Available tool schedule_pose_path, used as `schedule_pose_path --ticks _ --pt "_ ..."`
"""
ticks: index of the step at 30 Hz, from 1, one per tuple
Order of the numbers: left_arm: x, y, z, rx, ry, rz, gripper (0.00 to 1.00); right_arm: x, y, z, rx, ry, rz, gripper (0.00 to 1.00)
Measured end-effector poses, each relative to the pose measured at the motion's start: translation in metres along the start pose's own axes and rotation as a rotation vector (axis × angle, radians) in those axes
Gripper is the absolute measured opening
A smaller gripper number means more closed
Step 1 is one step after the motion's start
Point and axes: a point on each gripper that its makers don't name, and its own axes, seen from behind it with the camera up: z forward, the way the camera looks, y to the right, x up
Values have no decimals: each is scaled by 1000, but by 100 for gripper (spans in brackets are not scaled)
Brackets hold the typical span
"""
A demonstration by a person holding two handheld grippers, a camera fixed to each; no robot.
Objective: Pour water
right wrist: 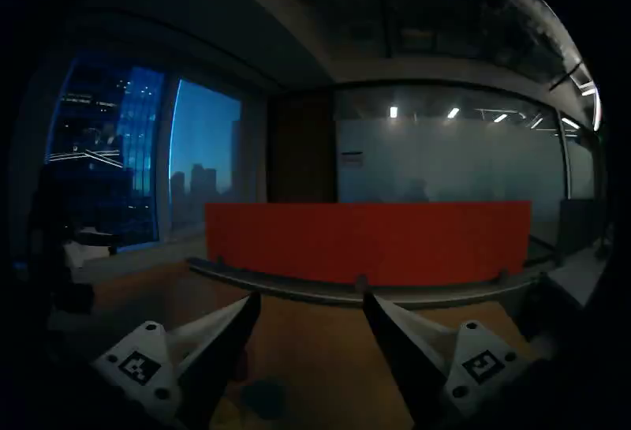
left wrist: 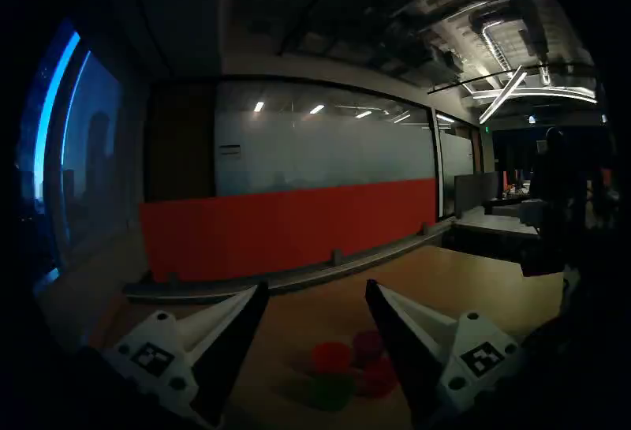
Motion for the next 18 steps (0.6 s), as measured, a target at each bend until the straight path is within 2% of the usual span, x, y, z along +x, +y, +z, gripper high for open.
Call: schedule_pose_path --ticks 5,11,18 --pt "-5 8 1 -50 -19 -8 91 6 -8 0 73 4 -7 100" --pt "-12 11 3 -88 -38 -18 91 3 -15 1 122 -19 -6 100" --pt "-27 15 0 -126 -83 2 91 -12 -26 6 180 -81 -37 100"
